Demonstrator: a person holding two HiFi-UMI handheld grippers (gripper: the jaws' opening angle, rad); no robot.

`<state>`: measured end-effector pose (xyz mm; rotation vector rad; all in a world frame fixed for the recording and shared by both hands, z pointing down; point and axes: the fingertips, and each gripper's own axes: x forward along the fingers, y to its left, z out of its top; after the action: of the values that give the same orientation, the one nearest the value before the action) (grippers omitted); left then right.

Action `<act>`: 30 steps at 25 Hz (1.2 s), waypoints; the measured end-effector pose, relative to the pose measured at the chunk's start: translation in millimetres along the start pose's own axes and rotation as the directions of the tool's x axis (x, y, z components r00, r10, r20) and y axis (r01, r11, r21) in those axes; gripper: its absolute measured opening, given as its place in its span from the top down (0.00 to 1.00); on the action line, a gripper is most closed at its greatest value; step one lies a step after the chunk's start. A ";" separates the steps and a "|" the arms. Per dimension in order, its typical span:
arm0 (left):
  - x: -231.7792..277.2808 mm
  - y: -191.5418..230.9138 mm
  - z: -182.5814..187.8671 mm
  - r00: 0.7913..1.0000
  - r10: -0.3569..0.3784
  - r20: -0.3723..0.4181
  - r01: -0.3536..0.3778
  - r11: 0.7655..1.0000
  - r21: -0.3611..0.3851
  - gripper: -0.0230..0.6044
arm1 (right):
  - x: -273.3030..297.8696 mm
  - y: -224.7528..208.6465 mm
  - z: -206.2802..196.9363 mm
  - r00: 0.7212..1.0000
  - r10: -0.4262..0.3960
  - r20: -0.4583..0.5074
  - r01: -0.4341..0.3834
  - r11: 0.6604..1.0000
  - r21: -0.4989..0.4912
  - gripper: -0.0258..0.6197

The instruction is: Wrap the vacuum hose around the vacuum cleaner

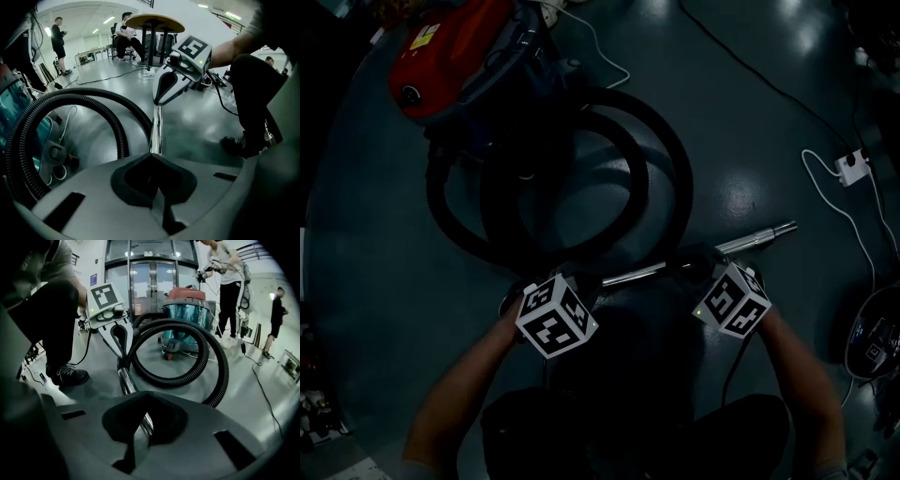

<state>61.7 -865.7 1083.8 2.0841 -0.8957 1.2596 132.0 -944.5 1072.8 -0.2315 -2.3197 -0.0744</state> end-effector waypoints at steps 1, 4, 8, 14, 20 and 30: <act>-4.5 -2.5 8.0 1.000 0.002 0.029 -0.001 1.000 -0.025 0.95 | -7.5 0.9 1.3 1.000 -0.014 0.008 0.014 0.999 0.030 0.95; -27.4 -6.4 32.7 0.994 0.013 0.112 -0.002 0.995 -0.098 0.95 | -37.7 -3.8 12.1 0.995 -0.086 0.048 0.080 0.990 0.118 0.95; -63.2 -19.7 53.5 0.991 0.033 0.131 -0.027 0.998 -0.050 0.95 | -86.5 -1.5 30.5 0.981 -0.182 0.063 0.170 0.971 0.169 0.95; -145.8 -58.1 119.9 0.985 0.000 0.175 -0.001 1.000 0.009 0.95 | -193.8 16.1 71.5 0.947 -0.307 0.097 0.261 0.909 0.325 0.95; -256.3 -118.4 225.2 0.955 -0.015 0.297 -0.021 0.993 0.117 0.95 | -329.4 47.2 139.2 0.898 -0.414 0.147 0.348 0.874 0.338 0.95; -399.0 -221.1 339.1 0.913 -0.083 0.400 0.003 0.981 0.196 0.95 | -517.5 102.6 225.8 0.722 -0.631 0.283 0.380 0.704 0.601 0.95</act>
<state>279.0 -868.3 558.7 2.5662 -0.9234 0.9306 338.7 -889.9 540.3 0.7881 -2.7167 0.3515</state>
